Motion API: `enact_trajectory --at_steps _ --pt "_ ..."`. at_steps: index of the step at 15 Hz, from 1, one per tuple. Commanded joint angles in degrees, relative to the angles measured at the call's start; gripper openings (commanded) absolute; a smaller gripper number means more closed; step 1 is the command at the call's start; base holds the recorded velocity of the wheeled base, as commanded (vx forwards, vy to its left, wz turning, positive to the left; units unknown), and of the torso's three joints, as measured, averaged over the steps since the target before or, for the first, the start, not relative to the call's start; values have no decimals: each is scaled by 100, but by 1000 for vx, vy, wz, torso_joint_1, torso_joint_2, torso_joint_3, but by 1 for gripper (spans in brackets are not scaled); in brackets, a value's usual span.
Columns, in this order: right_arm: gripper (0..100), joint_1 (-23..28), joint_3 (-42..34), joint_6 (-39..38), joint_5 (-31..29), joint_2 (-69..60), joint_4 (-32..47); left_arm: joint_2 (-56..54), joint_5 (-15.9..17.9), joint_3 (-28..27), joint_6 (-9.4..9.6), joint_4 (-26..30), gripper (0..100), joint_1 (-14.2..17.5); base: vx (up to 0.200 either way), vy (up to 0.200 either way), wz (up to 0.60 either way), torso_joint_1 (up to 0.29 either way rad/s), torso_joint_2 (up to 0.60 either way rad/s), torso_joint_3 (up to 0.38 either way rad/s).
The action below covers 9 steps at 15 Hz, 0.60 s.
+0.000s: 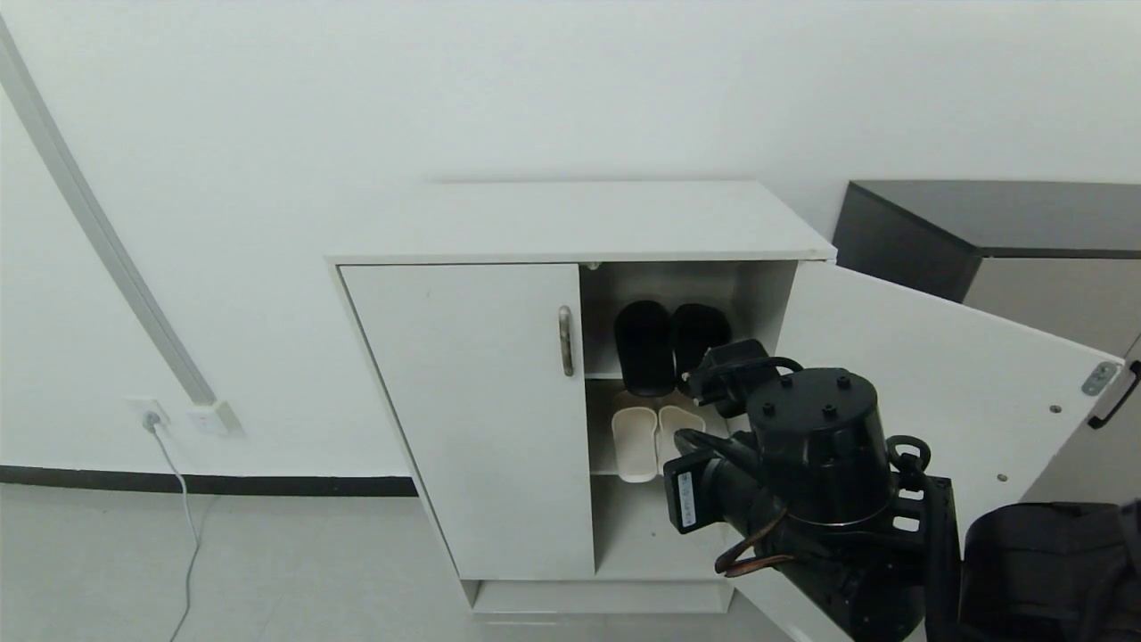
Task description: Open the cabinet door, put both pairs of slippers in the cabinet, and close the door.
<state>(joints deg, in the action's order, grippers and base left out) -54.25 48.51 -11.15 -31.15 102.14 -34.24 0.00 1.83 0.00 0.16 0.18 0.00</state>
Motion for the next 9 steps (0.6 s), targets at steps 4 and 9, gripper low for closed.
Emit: enact_trajectory --at_steps 4,9 --pt "0 2 1 -1 3 7 -3 0 2 0 2 -1 0 0 0 0 0 176 -487 -316" --pt "0 37 19 8 3 7 -3 9 2 -9 2 -1 0 0 0 0 0 204 -512 -315"
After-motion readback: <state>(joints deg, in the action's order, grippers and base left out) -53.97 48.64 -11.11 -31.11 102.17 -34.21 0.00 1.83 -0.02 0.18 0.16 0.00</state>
